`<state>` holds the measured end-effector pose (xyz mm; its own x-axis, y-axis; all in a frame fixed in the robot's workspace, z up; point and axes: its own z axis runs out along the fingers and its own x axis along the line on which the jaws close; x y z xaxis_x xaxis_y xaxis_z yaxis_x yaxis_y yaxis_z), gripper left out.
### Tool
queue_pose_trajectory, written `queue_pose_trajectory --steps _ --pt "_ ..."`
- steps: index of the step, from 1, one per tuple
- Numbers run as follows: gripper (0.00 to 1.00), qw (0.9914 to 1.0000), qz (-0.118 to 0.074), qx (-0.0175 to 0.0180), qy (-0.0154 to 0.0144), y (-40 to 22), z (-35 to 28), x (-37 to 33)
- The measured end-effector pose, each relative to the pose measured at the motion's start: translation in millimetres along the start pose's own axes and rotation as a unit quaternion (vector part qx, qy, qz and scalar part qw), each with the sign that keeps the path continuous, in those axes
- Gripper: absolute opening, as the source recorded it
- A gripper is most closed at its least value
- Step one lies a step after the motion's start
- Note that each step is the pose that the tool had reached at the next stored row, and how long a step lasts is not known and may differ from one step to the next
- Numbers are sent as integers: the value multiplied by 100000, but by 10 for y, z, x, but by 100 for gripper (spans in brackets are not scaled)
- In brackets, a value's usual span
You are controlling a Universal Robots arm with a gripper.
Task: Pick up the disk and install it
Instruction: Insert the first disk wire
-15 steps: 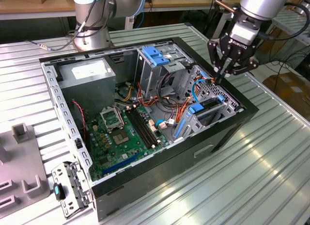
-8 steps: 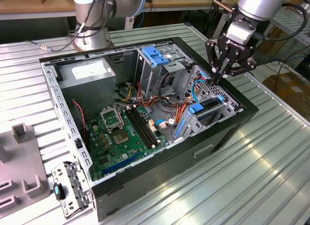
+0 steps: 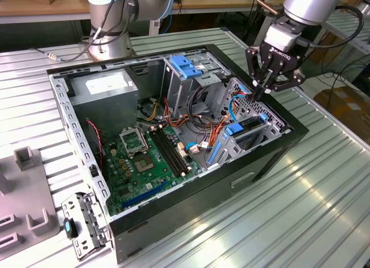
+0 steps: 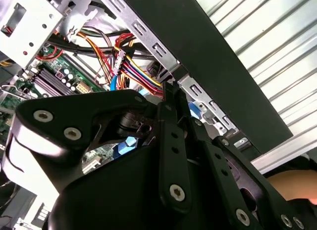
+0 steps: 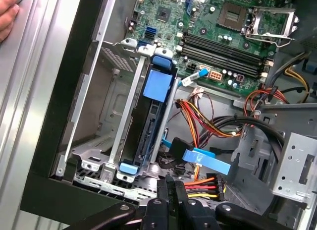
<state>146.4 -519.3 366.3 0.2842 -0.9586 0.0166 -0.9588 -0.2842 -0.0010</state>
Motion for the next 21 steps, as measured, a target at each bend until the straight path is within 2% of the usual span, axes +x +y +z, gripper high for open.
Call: queue_pose_trajectory --steps 2,5,12,21 --pt "17 99996 918 -11 -14 5 6 -1" --pt "17 99992 1301 -10 1 18 6 -2" --pt "17 99973 2323 -22 -14 35 30 47" --pt "17 99832 5792 -82 2 61 74 39"
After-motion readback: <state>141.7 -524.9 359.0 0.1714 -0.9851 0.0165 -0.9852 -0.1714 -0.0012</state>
